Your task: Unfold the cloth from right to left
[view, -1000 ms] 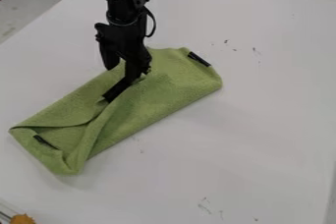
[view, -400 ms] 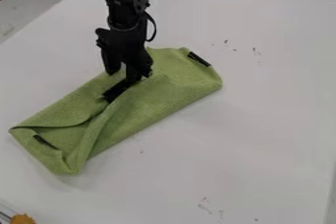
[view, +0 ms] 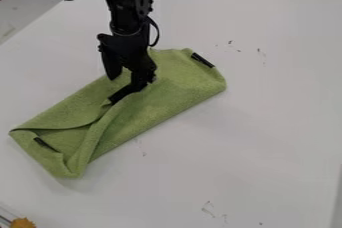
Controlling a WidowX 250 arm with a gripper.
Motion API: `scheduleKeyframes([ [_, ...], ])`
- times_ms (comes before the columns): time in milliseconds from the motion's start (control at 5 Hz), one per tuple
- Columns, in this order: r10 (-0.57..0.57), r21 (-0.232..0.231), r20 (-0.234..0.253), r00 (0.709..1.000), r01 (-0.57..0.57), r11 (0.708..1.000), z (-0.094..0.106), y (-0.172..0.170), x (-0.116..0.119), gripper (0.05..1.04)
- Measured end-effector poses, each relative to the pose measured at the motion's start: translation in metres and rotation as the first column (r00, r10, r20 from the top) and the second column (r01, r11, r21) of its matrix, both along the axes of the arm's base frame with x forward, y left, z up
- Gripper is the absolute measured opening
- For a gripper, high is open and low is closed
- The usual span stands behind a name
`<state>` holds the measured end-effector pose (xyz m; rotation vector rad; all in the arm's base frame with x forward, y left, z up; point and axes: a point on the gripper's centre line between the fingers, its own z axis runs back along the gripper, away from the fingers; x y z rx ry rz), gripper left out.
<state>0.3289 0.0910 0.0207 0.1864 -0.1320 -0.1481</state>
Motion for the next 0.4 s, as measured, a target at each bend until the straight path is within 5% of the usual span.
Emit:
scheduleKeyframes([
  [400, -0.021, 0.000, -0.014, 1.000, 0.021, 1.000, -0.0014, -0.0006, -0.0020, 0.219],
])
